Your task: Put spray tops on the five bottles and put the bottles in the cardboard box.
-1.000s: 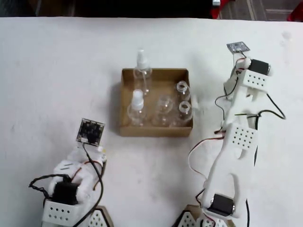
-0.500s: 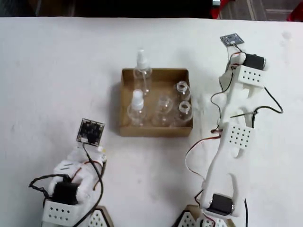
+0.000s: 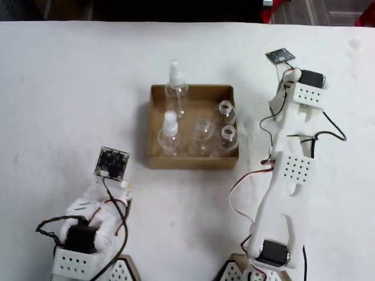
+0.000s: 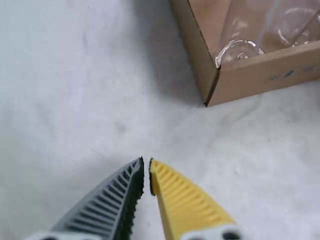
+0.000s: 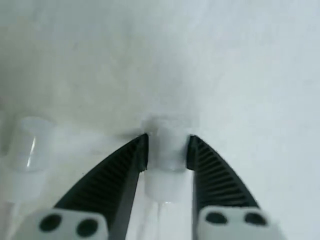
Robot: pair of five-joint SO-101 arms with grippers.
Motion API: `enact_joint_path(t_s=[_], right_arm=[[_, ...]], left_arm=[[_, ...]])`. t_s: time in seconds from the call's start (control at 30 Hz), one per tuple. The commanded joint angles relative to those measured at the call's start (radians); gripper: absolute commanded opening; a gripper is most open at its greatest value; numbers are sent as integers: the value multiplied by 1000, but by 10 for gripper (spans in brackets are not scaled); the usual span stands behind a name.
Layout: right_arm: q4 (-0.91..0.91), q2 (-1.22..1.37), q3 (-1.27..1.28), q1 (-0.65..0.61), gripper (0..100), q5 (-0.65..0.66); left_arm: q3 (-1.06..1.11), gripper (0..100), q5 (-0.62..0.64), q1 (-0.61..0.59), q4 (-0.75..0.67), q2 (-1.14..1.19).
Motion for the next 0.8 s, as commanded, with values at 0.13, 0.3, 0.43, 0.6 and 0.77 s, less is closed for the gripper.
enact_joint_path(t_s=[0.13,0.3,0.43,0.6,0.77], right_arm=[[58,-88,-58,18,29,17],[88,-173,-98,19,15,17],[91,-292,-87,22,15,11],[97,-473,-86,22,15,-78],[97,-720,58,18,15,-233]], left_arm=[[2,24,-12,-5,6,-7],[2,24,-12,-5,6,-7],[2,24,-12,-5,6,-7],[2,24,-12,-5,6,-7],[2,24,-12,-7,6,-7]])
